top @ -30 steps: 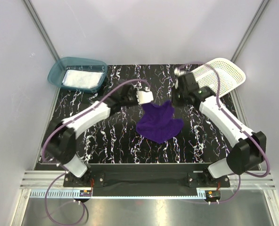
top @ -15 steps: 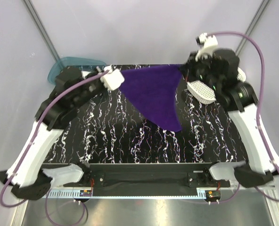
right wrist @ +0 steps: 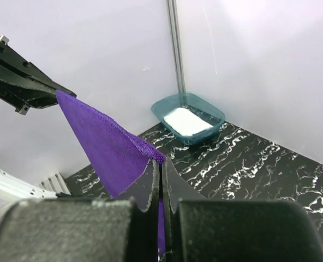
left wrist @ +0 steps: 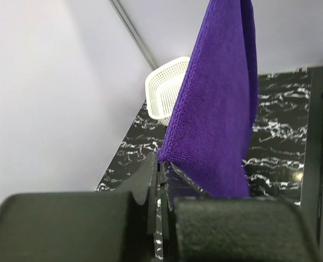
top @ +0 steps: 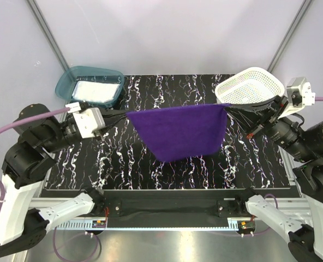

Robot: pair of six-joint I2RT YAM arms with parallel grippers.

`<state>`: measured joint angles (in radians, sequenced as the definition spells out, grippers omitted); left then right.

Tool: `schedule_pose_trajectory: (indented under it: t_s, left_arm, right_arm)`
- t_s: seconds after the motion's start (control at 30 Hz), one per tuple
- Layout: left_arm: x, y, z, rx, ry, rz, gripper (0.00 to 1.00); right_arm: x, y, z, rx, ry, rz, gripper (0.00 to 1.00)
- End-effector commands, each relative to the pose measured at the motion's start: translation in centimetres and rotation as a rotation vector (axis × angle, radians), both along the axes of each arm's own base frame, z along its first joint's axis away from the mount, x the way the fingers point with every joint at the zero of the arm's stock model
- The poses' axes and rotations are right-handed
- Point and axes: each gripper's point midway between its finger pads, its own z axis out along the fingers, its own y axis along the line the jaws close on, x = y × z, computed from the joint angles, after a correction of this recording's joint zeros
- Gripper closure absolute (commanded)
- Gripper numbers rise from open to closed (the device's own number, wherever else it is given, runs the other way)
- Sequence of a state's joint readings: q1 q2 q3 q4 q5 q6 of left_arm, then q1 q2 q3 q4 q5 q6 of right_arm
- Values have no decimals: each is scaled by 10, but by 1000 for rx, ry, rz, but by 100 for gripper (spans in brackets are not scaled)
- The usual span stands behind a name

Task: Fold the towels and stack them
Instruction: Flatten out the crumpled towel

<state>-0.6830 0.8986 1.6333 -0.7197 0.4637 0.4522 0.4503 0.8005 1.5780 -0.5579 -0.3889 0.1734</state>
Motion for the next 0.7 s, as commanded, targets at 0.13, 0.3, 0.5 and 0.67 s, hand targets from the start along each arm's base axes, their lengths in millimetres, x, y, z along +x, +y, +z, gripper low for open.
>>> schedule_pose_trajectory:
  t_s: [0.13, 0.3, 0.5, 0.67]
  left_arm:
    - [34, 4, 16, 8, 76, 156, 100]
    - [114, 22, -20, 196, 111, 443, 100]
    - [228, 26, -80, 268, 202, 527, 100]
    - [328, 21, -120, 283, 181, 541, 100]
  right_arm:
    - [39, -4, 24, 76, -31, -123, 100]
    - [127, 8, -23, -62, 74, -273, 100]
    - [239, 34, -87, -215, 138, -348, 100]
    - [340, 26, -155, -255, 234, -337, 100]
